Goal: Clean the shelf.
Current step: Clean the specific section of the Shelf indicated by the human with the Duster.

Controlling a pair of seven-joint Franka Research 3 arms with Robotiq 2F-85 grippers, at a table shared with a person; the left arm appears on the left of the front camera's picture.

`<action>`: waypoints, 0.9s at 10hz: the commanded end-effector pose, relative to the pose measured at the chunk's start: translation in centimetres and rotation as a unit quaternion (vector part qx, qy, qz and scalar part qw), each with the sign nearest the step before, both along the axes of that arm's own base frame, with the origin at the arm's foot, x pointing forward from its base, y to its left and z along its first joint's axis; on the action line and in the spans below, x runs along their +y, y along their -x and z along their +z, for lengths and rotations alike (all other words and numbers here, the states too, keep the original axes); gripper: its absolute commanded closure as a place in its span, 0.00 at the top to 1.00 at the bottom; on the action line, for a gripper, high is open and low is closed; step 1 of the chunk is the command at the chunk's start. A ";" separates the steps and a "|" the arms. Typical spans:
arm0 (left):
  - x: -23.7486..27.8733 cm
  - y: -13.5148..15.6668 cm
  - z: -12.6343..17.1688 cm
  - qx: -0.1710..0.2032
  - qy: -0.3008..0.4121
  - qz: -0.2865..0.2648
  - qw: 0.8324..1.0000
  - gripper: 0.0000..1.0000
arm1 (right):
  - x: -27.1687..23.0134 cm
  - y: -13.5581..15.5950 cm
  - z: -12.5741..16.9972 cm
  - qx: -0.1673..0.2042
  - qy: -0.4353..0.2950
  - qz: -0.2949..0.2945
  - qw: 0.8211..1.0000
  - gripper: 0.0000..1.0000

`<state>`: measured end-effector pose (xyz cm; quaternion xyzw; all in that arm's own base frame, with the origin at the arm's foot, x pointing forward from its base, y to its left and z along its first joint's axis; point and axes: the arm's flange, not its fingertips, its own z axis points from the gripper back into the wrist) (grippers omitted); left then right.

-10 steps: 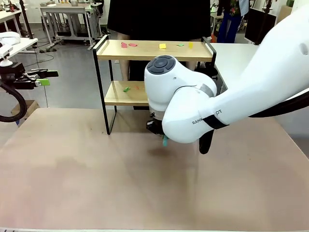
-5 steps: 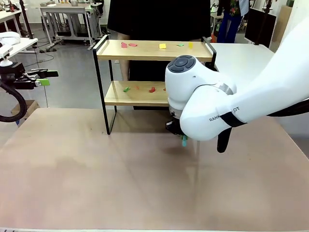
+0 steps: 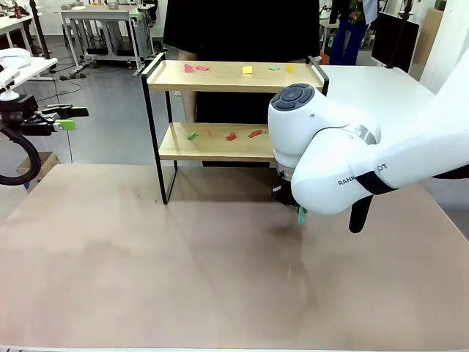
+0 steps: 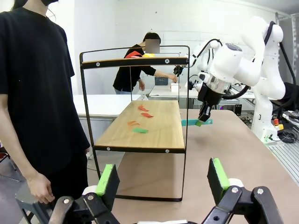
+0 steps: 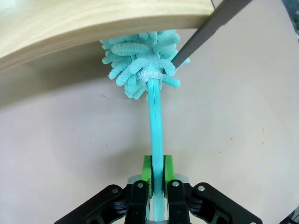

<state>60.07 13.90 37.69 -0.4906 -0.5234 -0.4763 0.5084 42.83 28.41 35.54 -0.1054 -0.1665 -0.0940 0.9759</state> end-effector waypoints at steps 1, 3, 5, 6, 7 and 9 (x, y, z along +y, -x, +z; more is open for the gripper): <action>0.0 0.2 0.2 -0.007 -0.005 0.000 1.000 1.00 | -0.1 -0.3 -0.4 0.007 -0.002 -0.006 1.000 0.13; 0.0 0.2 0.2 -0.007 -0.005 0.000 1.000 1.00 | -0.1 -0.3 -0.4 0.007 -0.002 -0.006 1.000 0.13; 0.0 0.2 0.2 -0.007 -0.005 0.000 1.000 1.00 | -0.4 0.6 0.4 -0.005 -0.026 0.026 0.999 0.13; 0.0 0.2 0.2 -0.007 -0.005 0.000 1.000 1.00 | -1.3 1.2 1.2 -0.030 -0.035 0.030 0.998 0.13; 0.0 0.2 0.2 -0.007 -0.005 0.000 1.000 1.00 | -1.9 1.7 1.8 -0.042 -0.038 0.041 0.998 0.13; 0.0 0.2 0.2 -0.007 -0.005 0.000 1.000 1.00 | -2.8 2.3 2.6 -0.060 -0.039 0.054 0.996 0.13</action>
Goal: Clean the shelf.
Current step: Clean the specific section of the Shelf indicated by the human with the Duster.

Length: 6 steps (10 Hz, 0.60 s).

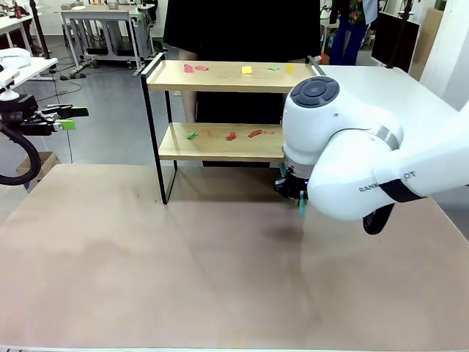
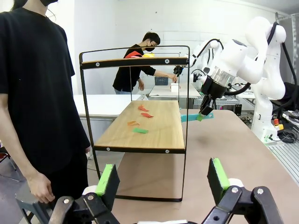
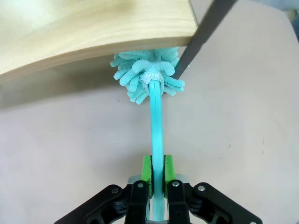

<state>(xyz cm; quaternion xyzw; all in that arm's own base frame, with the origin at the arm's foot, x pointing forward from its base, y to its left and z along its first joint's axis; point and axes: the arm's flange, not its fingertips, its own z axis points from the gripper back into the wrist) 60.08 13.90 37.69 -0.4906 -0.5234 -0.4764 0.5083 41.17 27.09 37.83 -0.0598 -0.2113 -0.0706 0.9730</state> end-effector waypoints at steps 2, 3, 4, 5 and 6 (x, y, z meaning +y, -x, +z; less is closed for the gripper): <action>0.0 0.2 0.2 -0.007 -0.005 0.001 1.000 1.00 | -2.6 0.9 0.9 -0.005 -0.027 0.061 0.998 0.13; 0.0 0.2 0.2 -0.007 -0.005 0.001 1.000 1.00 | -3.3 1.0 1.3 -0.004 -0.033 0.081 0.996 0.13; 0.0 0.2 0.2 -0.007 -0.005 0.001 1.000 1.00 | -4.0 1.2 1.9 0.003 -0.037 0.106 0.994 0.13; 0.0 0.2 0.2 -0.007 -0.005 0.001 1.000 1.00 | -4.6 1.4 2.5 0.005 -0.040 0.132 0.990 0.13; 0.0 0.2 0.2 -0.007 -0.005 0.001 1.000 1.00 | -5.1 1.6 3.1 0.013 -0.047 0.160 0.986 0.13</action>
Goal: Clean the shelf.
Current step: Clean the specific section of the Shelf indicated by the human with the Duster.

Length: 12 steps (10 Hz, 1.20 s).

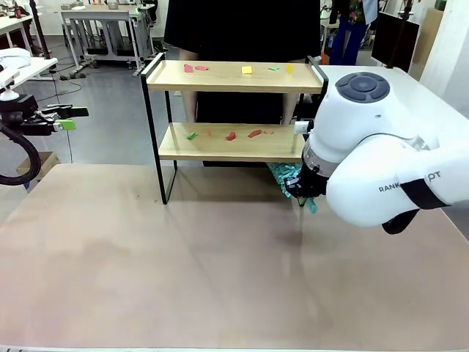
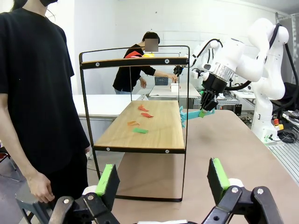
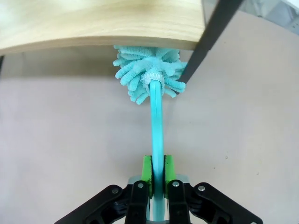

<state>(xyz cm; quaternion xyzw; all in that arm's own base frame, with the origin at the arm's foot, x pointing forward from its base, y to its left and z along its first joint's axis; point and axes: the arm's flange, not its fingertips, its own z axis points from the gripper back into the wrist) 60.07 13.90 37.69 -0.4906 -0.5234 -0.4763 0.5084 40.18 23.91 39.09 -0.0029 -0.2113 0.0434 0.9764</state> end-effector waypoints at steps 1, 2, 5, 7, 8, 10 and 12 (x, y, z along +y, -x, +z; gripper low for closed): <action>0.0 0.2 0.2 -0.007 -0.005 0.001 1.000 1.00 | -2.3 0.8 2.4 0.023 -0.024 0.075 0.997 0.13; 0.0 0.2 0.2 -0.007 -0.005 0.001 1.000 1.00 | -2.5 0.7 2.7 0.035 -0.021 0.105 0.994 0.13; 0.0 0.2 0.2 -0.007 -0.005 0.001 1.000 1.00 | -3.7 0.9 4.4 0.053 -0.023 0.219 0.974 0.13; 0.0 0.2 0.2 -0.007 -0.005 0.001 1.000 1.00 | -4.6 1.3 5.2 0.063 -0.021 0.282 0.957 0.13; 0.0 0.2 0.2 -0.007 -0.005 0.001 1.000 1.00 | -5.3 1.7 5.6 0.063 -0.020 0.313 0.948 0.13; 0.0 0.2 0.2 -0.007 -0.005 0.001 1.000 1.00 | -7.0 2.6 6.9 0.075 -0.036 0.373 0.924 0.13; 0.0 0.2 0.2 -0.007 -0.005 0.001 1.000 1.00 | -9.0 4.7 9.0 0.110 -0.029 0.407 0.906 0.13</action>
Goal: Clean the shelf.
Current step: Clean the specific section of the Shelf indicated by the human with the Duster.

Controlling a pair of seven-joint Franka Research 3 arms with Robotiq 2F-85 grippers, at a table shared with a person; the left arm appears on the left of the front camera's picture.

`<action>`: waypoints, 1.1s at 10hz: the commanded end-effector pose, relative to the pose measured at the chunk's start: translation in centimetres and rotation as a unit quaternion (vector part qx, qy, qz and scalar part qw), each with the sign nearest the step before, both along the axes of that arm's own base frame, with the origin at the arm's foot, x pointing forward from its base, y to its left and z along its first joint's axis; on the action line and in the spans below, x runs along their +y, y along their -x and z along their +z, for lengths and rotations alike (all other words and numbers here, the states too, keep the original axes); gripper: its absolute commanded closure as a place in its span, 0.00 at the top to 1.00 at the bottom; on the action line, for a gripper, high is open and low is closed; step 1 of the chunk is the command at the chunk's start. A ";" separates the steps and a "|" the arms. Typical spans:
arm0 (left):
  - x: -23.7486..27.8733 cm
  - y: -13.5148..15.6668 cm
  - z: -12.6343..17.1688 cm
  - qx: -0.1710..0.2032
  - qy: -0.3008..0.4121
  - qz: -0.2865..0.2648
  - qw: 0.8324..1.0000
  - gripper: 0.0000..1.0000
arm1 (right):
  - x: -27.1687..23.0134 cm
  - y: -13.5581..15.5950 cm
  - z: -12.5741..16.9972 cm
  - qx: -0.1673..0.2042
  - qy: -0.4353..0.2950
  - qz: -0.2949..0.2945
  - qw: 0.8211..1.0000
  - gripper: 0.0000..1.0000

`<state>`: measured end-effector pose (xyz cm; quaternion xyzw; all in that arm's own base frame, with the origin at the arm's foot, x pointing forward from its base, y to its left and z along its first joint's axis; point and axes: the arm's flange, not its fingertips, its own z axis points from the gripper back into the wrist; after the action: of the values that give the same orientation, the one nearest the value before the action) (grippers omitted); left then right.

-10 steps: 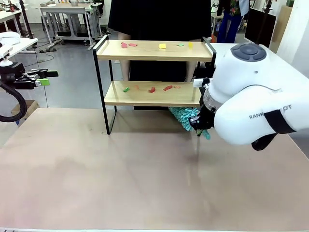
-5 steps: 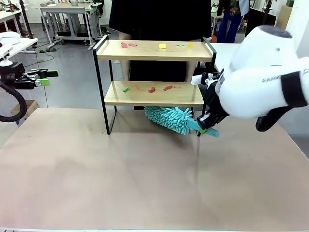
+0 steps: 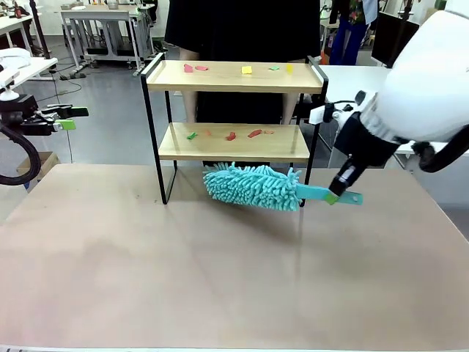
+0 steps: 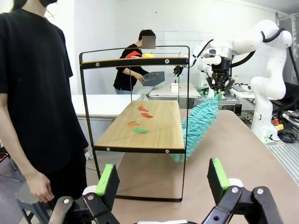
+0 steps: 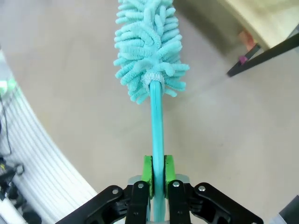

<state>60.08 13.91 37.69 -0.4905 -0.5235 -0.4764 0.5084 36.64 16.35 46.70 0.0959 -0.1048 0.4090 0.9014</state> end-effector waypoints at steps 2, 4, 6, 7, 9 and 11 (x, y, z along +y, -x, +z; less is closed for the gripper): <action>0.0 0.2 0.2 -0.007 -0.005 0.000 1.000 1.00 | -3.4 4.4 4.4 0.032 0.032 0.047 0.998 0.13; 0.0 0.2 0.2 -0.007 -0.005 0.000 1.000 1.00 | -6.1 7.0 6.9 0.048 0.063 0.053 0.995 0.13; 0.0 0.2 0.2 -0.007 -0.005 0.000 1.000 1.00 | -8.3 9.8 9.2 0.033 0.099 0.047 0.993 0.13; 0.0 0.2 0.2 -0.007 -0.005 0.000 1.000 1.00 | -9.2 10.8 9.9 0.034 0.112 0.038 0.992 0.13; 0.0 0.2 0.2 -0.007 -0.005 0.000 1.000 1.00 | -10.2 12.3 10.7 0.025 0.136 0.016 0.990 0.13; 0.0 0.2 0.2 -0.007 -0.005 0.000 1.000 1.00 | -9.5 12.2 10.4 0.029 0.129 0.028 0.991 0.13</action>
<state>60.10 13.90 37.74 -0.4902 -0.5236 -0.4768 0.5082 23.88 6.60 57.43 -0.0146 -0.0235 0.4412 0.8970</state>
